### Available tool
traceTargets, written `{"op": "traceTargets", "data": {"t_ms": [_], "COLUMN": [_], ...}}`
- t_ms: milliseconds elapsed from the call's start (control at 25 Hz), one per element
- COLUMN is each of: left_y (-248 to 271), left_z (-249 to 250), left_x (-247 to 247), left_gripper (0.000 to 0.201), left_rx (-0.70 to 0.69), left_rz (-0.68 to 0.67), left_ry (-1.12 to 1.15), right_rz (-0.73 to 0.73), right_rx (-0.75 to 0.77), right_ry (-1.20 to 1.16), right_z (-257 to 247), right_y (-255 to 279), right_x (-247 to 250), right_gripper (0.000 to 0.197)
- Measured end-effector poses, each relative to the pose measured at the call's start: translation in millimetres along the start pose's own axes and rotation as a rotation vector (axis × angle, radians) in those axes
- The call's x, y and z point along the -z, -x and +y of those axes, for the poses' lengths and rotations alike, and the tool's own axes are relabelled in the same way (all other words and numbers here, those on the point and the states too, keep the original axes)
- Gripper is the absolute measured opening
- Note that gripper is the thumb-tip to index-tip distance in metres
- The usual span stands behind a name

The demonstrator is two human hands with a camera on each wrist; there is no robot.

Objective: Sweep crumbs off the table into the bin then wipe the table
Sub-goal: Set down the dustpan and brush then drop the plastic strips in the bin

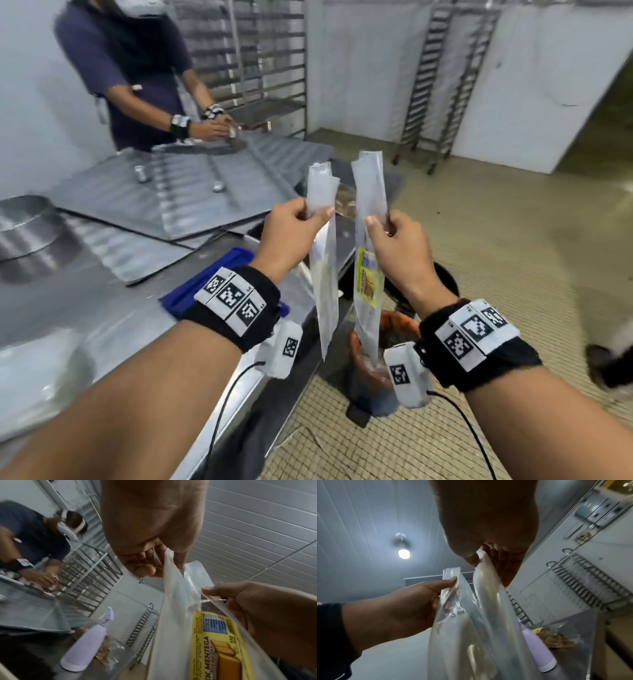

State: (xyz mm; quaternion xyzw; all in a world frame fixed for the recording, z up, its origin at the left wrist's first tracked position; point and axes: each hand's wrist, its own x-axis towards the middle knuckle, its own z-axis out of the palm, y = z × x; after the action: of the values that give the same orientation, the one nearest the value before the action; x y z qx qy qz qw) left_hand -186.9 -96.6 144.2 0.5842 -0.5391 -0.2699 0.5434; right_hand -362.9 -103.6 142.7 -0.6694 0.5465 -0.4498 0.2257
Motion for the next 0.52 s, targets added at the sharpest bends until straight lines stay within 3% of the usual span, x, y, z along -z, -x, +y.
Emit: {"op": "traceTargets", "data": {"t_ms": [360,520], "left_y": [-91.3,-112.0], "left_z": [-34.1,-61.3], "left_x": [-146.9,-198.7], "left_gripper": [0.038,0.034], "left_rx": [0.045,0.104], "left_rz": [-0.272,-0.351], "left_ry": [-0.068,-0.164], "right_rz": [0.166,0.158], "right_rx": [-0.242,-0.36], "right_ry": [0.135,0.156], "right_z": [117.5,170.1], "right_y": [-78.1,-97.9], "right_x": [42.9,46.3], "right_gripper": [0.02,0.016]}}
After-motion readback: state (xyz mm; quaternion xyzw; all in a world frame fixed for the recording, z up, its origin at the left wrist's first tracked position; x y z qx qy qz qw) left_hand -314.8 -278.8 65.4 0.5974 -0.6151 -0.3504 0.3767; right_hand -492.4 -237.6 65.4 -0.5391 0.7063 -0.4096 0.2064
